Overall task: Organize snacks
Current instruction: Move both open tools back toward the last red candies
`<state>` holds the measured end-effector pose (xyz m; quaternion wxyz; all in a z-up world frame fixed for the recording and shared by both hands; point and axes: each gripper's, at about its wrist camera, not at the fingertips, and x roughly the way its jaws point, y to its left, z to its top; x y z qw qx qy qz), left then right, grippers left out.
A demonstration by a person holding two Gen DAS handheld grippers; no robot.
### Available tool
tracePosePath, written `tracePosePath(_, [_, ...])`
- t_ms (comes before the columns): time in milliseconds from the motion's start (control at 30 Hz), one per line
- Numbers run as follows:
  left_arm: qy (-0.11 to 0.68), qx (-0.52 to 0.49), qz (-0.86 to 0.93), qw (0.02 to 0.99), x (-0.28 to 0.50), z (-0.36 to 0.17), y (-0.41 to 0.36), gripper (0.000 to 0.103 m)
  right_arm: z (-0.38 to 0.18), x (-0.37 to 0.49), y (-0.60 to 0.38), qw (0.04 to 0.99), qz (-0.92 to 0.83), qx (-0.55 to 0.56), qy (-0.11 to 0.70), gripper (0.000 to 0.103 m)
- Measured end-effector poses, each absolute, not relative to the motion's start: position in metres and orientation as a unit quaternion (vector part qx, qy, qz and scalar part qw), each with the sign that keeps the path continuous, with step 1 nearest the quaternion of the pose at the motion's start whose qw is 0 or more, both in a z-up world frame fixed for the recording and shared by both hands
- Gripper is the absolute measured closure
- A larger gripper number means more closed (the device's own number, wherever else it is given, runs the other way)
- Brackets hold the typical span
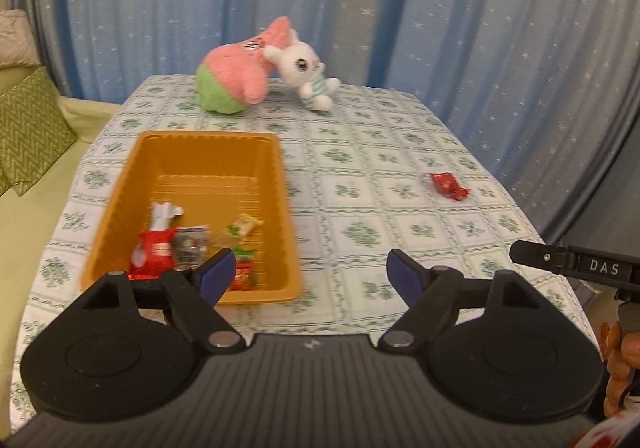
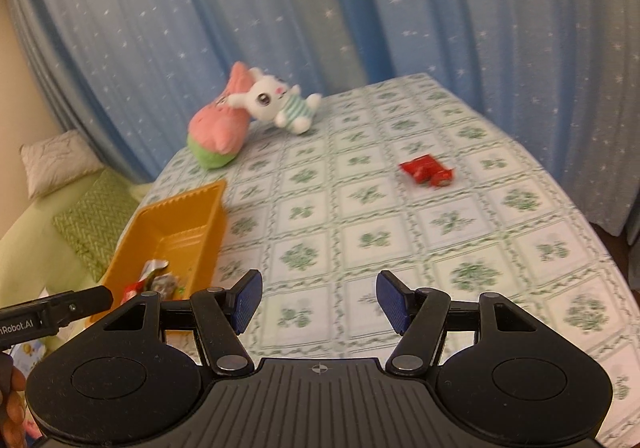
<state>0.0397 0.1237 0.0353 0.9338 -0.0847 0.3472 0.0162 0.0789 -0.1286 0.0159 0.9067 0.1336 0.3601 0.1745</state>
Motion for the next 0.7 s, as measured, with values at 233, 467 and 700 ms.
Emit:
tracePosePath(233, [0.347,-0.080,-0.018,0.934,0.058,0.034,0.092,0.019,0.014,0.080,-0.164,0.911,0.144,0.146,0.358,0.040])
tracePosePath(467, [0.350,-0.068,-0.045,0.933,0.082,0.031,0.065,0.019,0.009,0.086,-0.191,0.914,0.119,0.154,0.357,0.040])
tracePosePath(700, [0.350,-0.041,-0.074,0.933,0.111,0.029,0.040,0.019,0.003,0.101,-0.208,0.919,0.100,0.152,0.351,0.040])
